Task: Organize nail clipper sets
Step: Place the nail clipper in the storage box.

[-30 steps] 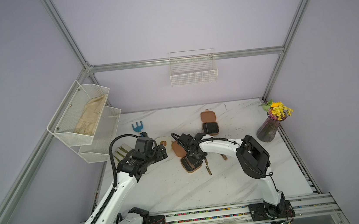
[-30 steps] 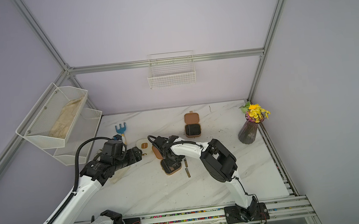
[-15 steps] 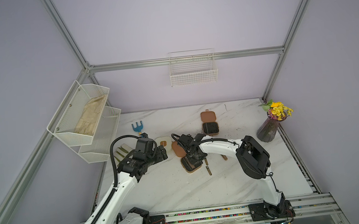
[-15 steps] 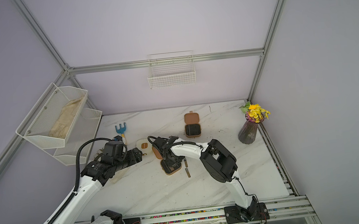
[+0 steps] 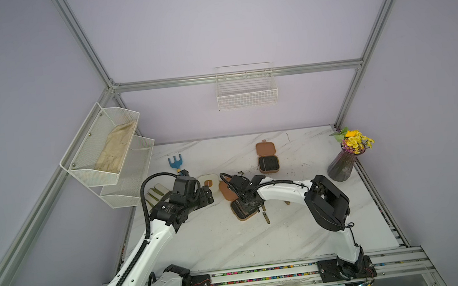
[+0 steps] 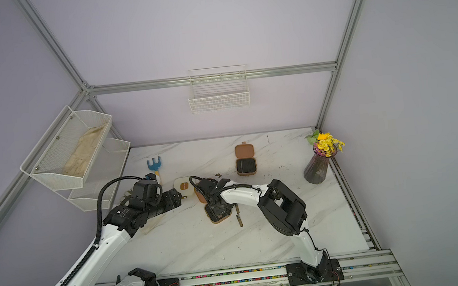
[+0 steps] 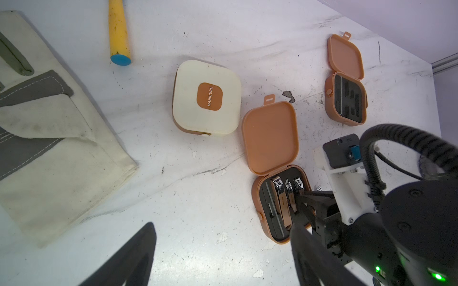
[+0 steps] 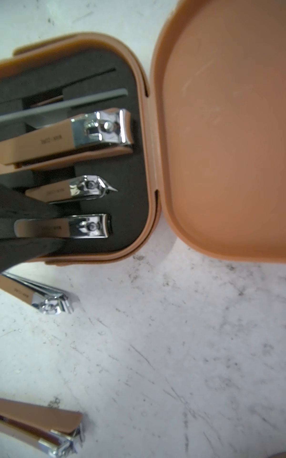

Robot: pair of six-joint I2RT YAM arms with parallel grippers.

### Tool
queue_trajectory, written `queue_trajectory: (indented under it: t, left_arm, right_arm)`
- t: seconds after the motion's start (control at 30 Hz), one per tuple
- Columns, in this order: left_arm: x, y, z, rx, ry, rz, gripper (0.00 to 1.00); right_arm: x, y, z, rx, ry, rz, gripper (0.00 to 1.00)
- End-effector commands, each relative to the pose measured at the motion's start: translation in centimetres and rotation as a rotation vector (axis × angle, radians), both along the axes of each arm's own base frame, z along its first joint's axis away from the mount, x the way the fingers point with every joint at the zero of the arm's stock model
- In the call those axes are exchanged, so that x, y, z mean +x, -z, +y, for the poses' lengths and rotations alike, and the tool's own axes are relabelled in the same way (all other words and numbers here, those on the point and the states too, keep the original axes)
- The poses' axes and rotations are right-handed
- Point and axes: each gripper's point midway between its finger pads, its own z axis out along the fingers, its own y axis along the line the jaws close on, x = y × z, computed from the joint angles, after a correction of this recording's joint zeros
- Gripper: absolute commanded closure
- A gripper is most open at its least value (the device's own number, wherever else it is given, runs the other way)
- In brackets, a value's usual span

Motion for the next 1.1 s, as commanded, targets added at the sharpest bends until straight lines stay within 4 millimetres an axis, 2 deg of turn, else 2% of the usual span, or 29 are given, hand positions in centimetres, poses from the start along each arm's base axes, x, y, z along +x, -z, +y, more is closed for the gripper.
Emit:
queue_trajectory:
  t: [0.0, 0.17, 0.3, 0.43, 0.73, 1.07]
  left_arm:
    - [0.1, 0.7, 0.0, -0.009, 0.002, 0.002, 0.16]
    - [0.1, 0.5, -0.1, -0.011, 0.004, -0.002, 0.16]
    - [0.1, 0.5, 0.0, -0.01, 0.003, -0.003, 0.16]
    - [0.1, 0.5, 0.0, -0.008, 0.002, -0.004, 0.16]
    - [0.2, 0.4, 0.0, -0.007, 0.003, -0.007, 0.16]
    - [0.4, 0.4, -0.2, -0.011, 0.006, -0.003, 0.16]
  right_arm:
    - [-3.1, 7.1, -5.1, -0.202, 0.064, 0.165, 0.89]
    - [-1.4, 3.9, -3.4, -0.162, 0.046, 0.114, 0.84]
    - [-0.1, 1.4, -2.1, -0.135, 0.03, 0.075, 0.77]
    - [0.7, -0.1, -1.2, -0.112, 0.02, 0.053, 0.72]
    - [1.5, -2.8, 0.0, -0.063, 0.005, 0.02, 0.7]
    - [1.2, -6.2, 0.2, 0.008, -0.004, -0.01, 0.7]
